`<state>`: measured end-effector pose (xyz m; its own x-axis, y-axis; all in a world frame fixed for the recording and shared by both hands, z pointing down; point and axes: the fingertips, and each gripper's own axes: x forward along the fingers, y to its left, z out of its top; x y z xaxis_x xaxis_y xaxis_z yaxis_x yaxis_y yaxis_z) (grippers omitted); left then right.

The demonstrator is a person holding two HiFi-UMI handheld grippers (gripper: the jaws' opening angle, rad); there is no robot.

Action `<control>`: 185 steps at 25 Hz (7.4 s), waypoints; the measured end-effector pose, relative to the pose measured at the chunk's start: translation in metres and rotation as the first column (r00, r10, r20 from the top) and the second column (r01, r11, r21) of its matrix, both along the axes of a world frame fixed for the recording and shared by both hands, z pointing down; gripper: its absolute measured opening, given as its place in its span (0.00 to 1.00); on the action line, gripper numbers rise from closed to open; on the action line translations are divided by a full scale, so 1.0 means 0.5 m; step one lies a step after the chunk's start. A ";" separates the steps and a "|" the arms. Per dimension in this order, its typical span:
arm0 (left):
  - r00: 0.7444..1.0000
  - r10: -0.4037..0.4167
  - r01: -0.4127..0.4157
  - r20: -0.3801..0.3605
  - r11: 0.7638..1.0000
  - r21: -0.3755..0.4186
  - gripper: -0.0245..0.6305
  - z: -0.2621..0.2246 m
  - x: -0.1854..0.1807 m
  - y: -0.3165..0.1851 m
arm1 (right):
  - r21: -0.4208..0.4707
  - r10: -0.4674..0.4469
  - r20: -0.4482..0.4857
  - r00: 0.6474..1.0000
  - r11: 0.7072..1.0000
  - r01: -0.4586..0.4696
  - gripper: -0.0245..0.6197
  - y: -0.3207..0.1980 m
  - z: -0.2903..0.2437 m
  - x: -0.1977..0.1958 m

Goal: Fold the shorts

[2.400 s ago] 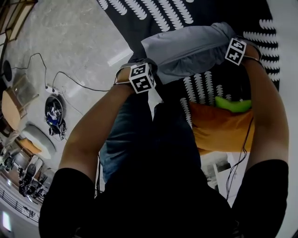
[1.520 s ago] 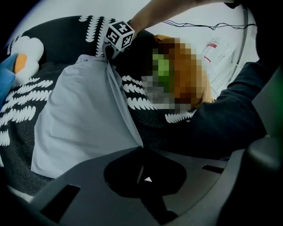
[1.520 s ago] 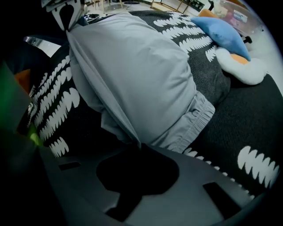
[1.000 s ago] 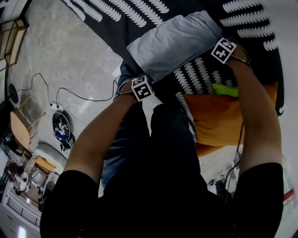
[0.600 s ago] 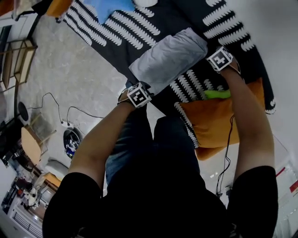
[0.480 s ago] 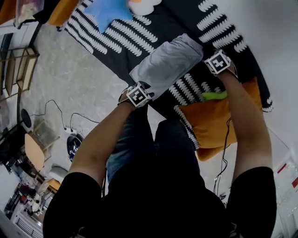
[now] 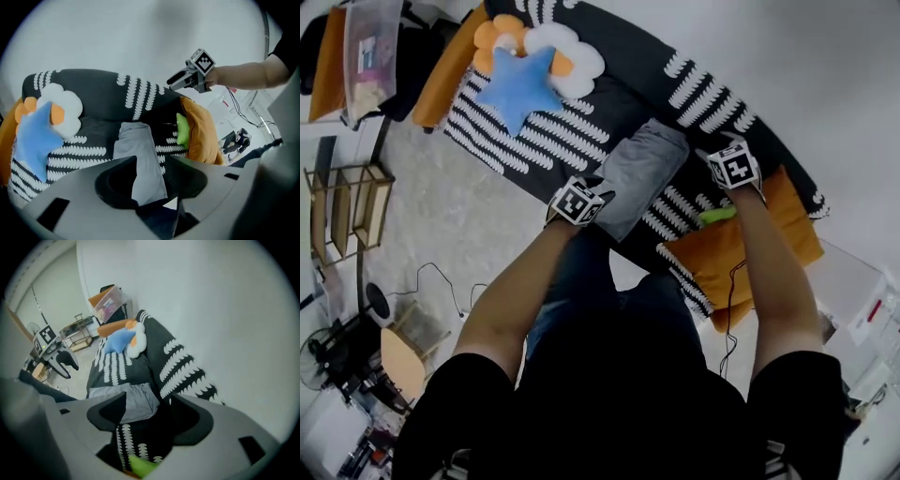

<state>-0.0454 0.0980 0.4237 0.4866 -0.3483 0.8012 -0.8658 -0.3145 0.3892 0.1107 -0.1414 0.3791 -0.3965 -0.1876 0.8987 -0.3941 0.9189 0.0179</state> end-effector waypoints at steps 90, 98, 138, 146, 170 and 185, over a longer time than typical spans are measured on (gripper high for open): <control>0.946 0.297 -0.315 -0.128 0.936 -0.156 0.38 0.325 0.003 -0.473 | -0.272 0.684 0.174 0.708 0.725 -0.633 0.50 0.022 0.326 0.054; 0.948 0.302 -0.314 -0.097 0.935 -0.166 0.37 0.445 0.026 -0.503 | -0.285 0.650 0.139 0.747 0.748 -0.599 0.50 0.037 0.437 0.061; 0.353 0.935 -0.909 -0.011 0.346 0.231 0.16 0.325 0.148 -0.378 | -0.317 0.009 0.184 0.983 0.947 0.051 0.68 0.049 0.563 -0.061; 0.170 0.985 -0.962 0.041 0.157 0.223 0.16 0.306 0.159 -0.305 | -0.267 -0.395 0.161 0.904 0.864 0.426 0.69 0.133 0.531 -0.146; 0.200 0.978 -0.958 0.065 0.181 0.222 0.16 0.267 0.123 -0.194 | -0.317 -0.493 0.036 0.869 0.819 0.478 0.18 0.318 0.517 -0.054; 0.239 0.969 -0.958 -0.057 0.245 0.147 0.16 0.312 0.084 0.081 | -0.422 -0.498 0.098 0.862 0.763 0.489 0.16 0.623 0.518 -0.075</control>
